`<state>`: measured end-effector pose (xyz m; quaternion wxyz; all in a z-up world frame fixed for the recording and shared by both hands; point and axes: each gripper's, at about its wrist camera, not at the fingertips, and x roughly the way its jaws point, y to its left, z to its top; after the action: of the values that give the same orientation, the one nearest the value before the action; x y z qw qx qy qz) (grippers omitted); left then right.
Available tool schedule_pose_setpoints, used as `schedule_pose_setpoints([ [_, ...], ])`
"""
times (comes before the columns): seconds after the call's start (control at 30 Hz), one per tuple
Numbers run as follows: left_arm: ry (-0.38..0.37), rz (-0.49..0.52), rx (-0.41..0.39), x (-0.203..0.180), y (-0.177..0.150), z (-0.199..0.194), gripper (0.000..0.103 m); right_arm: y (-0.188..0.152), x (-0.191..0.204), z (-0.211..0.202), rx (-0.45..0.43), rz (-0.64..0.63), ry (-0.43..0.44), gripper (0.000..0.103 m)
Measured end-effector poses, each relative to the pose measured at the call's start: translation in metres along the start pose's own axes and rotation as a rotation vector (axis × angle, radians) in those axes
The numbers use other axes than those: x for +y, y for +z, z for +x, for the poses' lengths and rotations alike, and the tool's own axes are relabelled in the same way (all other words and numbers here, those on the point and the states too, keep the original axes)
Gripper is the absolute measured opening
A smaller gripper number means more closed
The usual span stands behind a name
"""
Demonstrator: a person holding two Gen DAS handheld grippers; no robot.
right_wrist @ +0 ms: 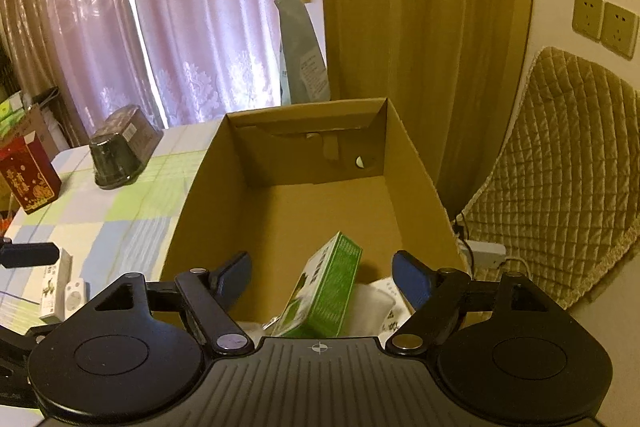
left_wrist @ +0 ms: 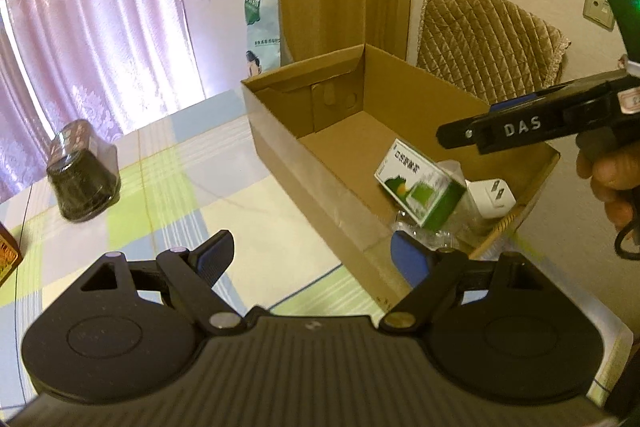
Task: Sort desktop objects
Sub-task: 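Lower the spray box into the box and open the right tool while the left tool releases the cup, then move both tools back over the remotes on the table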
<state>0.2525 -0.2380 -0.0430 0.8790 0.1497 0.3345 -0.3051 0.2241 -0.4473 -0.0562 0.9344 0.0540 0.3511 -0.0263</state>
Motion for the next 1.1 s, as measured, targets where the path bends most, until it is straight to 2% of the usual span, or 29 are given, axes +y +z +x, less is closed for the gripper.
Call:
schedule_pose_setpoints([
  [0.87,0.076,-0.111,0.042,0.027,-0.067,-0.091,0.083,-0.045,0.06,-0.089,-0.025,0.027,0.071,0.08],
  [1.1,0.107,-0.148,0.063,0.04,-0.094,-0.116,0.083,-0.07,0.08,-0.108,-0.002,0.026,0.095,0.08],
])
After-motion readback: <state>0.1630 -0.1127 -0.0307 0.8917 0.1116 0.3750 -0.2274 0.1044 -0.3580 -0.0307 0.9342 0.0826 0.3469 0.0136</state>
